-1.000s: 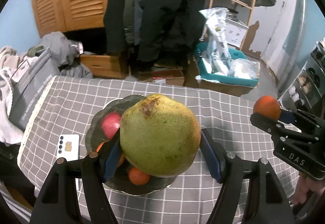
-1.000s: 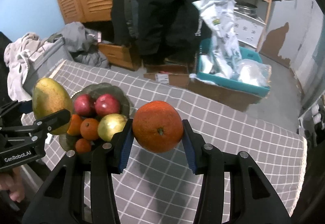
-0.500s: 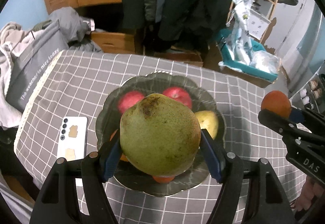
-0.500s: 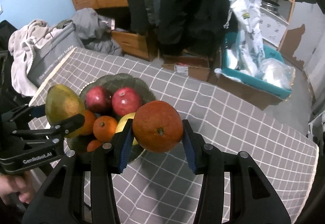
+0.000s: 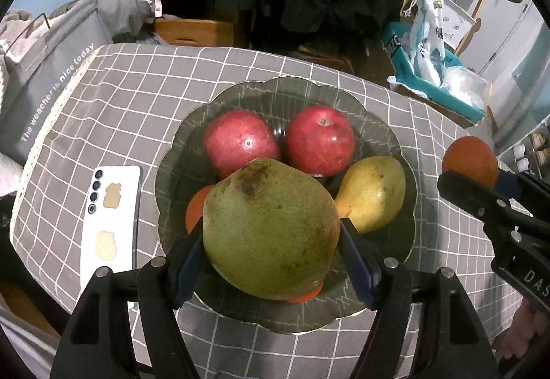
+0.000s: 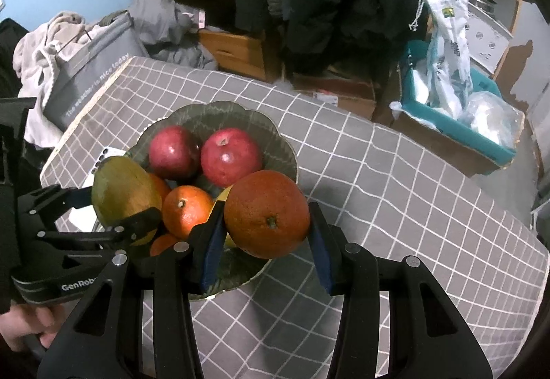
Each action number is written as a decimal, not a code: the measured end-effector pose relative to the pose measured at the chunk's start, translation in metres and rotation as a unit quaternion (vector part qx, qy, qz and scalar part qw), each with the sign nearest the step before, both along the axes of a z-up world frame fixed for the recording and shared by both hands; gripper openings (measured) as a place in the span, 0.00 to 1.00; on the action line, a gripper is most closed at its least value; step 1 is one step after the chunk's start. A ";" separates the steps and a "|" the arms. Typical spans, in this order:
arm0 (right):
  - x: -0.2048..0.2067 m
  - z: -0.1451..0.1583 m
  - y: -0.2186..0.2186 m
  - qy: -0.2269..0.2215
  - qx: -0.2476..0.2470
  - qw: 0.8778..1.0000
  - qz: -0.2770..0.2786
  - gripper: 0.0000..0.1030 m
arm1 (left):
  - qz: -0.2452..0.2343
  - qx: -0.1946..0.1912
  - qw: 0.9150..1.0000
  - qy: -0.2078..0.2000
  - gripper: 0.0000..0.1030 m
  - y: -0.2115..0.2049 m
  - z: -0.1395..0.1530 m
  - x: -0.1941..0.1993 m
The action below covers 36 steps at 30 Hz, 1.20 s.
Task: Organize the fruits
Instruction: 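Lower the yellow pear into the bowl with the left tool while the right tool lowers the tangerine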
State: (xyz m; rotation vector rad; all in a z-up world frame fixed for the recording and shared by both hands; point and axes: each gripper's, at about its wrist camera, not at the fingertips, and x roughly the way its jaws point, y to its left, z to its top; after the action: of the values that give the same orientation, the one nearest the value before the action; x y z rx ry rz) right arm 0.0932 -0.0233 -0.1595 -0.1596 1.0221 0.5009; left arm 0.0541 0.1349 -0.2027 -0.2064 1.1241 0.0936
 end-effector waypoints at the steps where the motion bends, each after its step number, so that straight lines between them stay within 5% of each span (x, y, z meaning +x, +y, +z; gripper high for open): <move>1: 0.000 0.000 0.001 0.000 0.000 1.000 0.001 0.44 | 0.000 -0.002 1.000 -0.001 0.72 0.001 -0.001 0.001; 15: 0.002 -0.004 0.002 0.006 0.003 1.000 -0.003 0.44 | 0.000 -0.010 0.999 0.048 0.72 0.000 -0.016 0.005; 18: 0.002 -0.004 0.003 0.005 0.004 1.000 -0.003 0.44 | 0.006 -0.010 0.999 0.038 0.75 0.003 -0.010 0.001; 21: 0.001 -0.004 0.003 0.005 0.005 1.000 -0.003 0.44 | 0.009 -0.004 1.000 0.011 0.90 0.005 0.004 -0.004; 36: -0.010 -0.019 0.022 0.033 0.003 0.999 0.030 0.44 | 0.059 0.006 0.998 -0.008 0.90 0.034 0.025 -0.027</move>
State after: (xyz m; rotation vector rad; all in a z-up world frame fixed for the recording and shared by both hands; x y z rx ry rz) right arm 0.0831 -0.0012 -0.1786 -0.1697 1.0826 0.5669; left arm 0.0267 0.1687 -0.1775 -0.2620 1.0953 0.2041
